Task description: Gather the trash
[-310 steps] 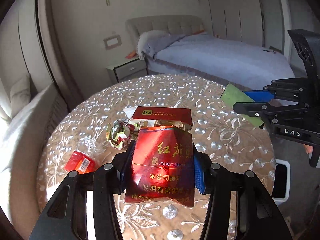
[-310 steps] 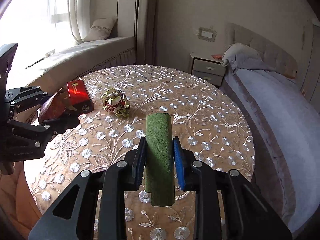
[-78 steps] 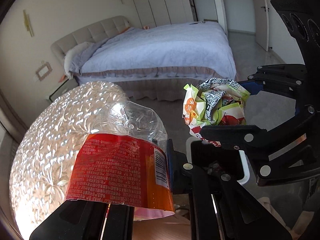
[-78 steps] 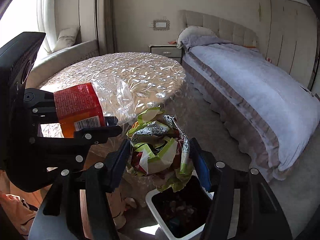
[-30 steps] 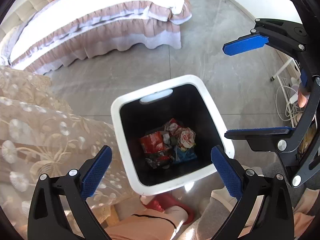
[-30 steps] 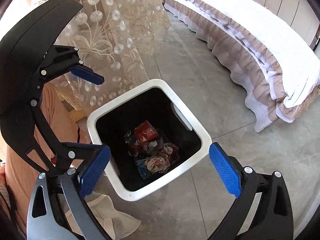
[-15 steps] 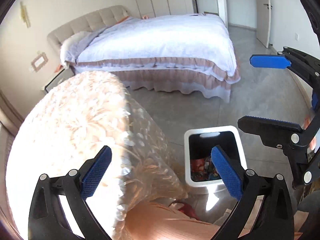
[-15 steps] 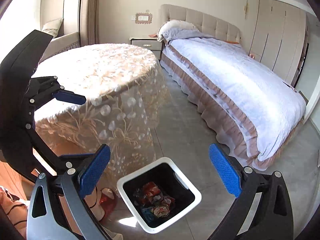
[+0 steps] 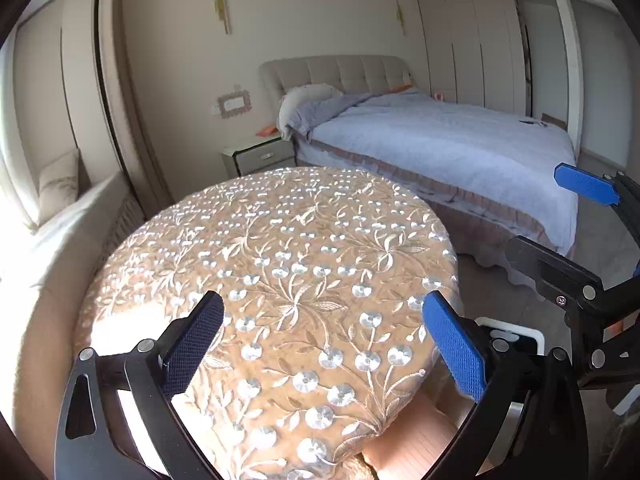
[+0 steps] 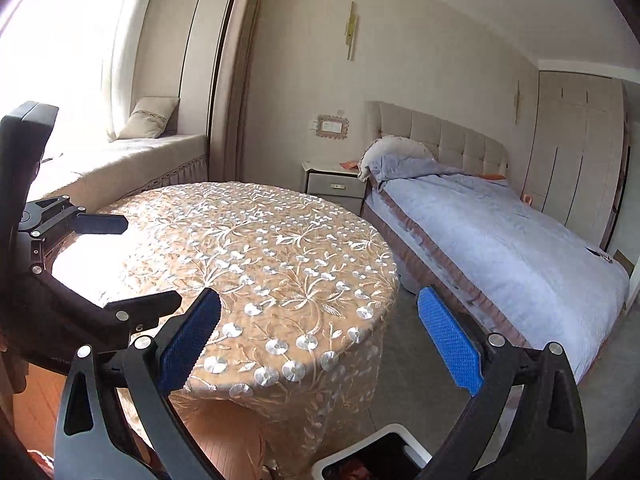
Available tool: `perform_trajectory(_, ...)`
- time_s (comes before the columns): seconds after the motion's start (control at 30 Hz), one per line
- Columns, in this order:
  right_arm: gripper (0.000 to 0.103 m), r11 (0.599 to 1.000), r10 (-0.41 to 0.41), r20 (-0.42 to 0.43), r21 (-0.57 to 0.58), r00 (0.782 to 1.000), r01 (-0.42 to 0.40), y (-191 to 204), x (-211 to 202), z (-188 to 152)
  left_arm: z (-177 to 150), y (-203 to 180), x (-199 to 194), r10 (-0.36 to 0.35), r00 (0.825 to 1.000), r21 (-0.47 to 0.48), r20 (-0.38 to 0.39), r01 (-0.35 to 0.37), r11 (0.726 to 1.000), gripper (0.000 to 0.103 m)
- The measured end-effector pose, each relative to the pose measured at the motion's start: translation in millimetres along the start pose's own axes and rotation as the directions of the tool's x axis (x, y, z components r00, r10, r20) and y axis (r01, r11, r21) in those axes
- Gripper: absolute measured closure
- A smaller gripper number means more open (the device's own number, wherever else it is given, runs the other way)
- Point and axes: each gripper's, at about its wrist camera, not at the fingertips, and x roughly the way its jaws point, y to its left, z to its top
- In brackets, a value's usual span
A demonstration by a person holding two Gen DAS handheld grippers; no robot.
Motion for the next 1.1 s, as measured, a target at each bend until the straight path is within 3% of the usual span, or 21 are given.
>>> perform_trajectory(0.23, 0.005, 0.999, 0.035, 0.088, 0.010, 0.995, -0.036, 39, -12, 26, -10, 47, -41, 0.095, 0.994, -0.142, 0.046, -0.088, 0.986, 0.005)
perform_trajectory(0.5, 0.005, 0.999, 0.050, 0.113, 0.016, 0.992, -0.052, 70, -21, 45, -24, 75, -67, 0.141, 0.988, -0.241, 0.071, -0.120, 0.963, 0.005)
perform_trajectory(0.67, 0.005, 0.997, 0.068, 0.110, 0.018, 0.992, -0.070, 77, -25, 49, -25, 79, -72, 0.189, 0.979, -0.234, 0.081, -0.166, 0.958, 0.005)
perform_trajectory(1.1, 0.005, 0.996, 0.071, 0.092, 0.048, 0.993, -0.075, 78, -28, 51, -25, 80, -75, 0.209, 0.975, -0.244, 0.073, -0.186, 0.952, 0.005)
